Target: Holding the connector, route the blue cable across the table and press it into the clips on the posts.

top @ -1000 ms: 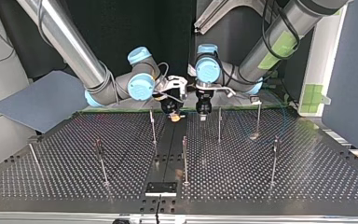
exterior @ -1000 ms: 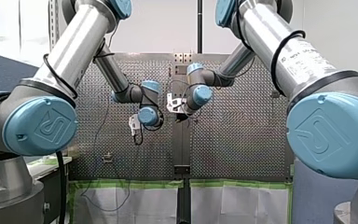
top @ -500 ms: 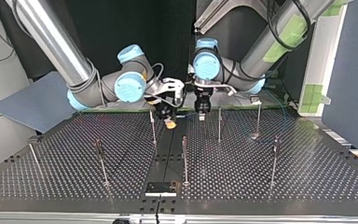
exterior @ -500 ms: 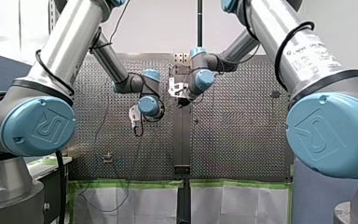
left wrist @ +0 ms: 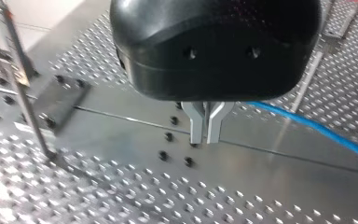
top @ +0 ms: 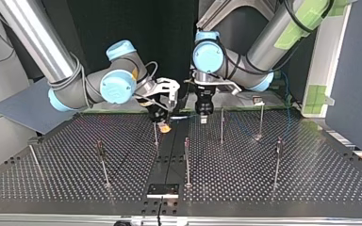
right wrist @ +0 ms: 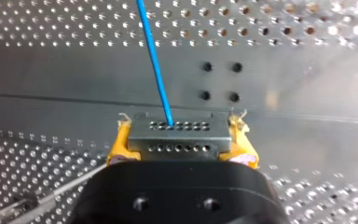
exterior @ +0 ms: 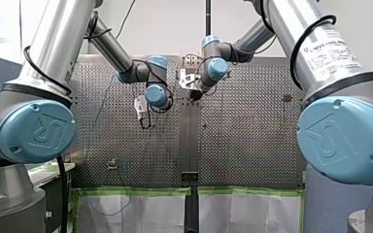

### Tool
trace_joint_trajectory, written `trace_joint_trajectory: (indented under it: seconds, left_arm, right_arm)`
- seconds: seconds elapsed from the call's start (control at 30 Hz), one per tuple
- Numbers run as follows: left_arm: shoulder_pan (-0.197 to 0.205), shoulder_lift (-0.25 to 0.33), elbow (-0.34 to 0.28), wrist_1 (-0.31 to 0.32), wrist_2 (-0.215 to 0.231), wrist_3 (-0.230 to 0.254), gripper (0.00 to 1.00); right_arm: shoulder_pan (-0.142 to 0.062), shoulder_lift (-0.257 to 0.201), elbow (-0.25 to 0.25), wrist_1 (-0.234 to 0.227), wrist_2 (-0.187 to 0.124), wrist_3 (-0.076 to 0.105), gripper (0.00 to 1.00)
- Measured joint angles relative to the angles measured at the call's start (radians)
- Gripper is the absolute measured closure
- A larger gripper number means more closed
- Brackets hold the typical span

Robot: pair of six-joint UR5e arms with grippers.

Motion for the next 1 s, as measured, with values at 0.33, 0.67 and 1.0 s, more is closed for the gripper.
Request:
trace_joint_trajectory:
  seconds: [0.33,0.67,1.0]
  left_arm:
    - [-0.010,0.090,0.000,-0.009,-0.001,-0.001,0.96]
    - [-0.005,0.173,0.004,-0.007,-0.016,0.003,0.94]
    - [0.002,0.184,0.038,-0.009,-0.023,0.019,0.89]
  right_arm:
    - [-0.009,-0.065,0.001,0.035,0.001,0.017,1.00]
    - [-0.009,-0.138,0.000,0.038,0.000,0.039,1.00]
    - [-0.013,-0.150,-0.002,0.019,0.004,0.048,1.00]
